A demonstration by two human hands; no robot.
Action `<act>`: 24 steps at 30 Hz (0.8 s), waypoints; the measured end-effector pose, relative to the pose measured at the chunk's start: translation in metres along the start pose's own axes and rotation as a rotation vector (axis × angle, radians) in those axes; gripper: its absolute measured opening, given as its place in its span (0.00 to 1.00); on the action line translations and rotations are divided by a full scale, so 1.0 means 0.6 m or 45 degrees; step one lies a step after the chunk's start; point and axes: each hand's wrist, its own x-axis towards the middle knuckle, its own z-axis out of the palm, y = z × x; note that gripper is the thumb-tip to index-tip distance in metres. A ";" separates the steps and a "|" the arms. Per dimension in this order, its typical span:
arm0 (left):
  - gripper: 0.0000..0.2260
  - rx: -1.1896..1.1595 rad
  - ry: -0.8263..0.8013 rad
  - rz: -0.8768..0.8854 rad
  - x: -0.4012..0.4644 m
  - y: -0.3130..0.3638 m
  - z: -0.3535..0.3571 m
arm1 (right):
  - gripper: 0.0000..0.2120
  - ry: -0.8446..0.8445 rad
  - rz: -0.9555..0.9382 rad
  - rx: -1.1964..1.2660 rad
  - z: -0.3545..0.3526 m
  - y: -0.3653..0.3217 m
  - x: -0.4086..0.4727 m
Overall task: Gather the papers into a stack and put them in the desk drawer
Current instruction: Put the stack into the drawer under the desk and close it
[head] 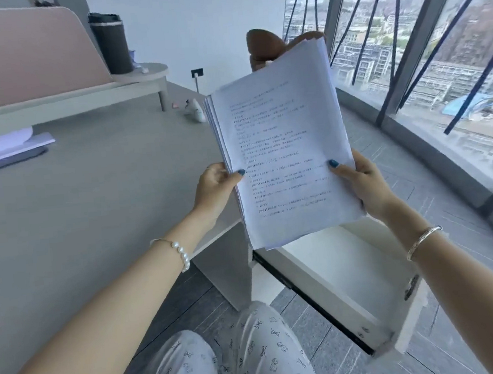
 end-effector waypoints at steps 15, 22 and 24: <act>0.28 1.360 -0.410 0.329 0.093 -0.059 0.104 | 0.13 -0.168 0.502 -0.212 -0.266 0.115 -0.046; 0.28 1.435 -0.387 0.343 0.111 -0.090 0.100 | 0.10 -0.294 0.625 -0.459 -0.289 0.165 -0.016; 0.28 1.462 -0.367 0.356 0.113 -0.094 0.102 | 0.10 -0.365 0.649 -0.500 -0.279 0.175 -0.002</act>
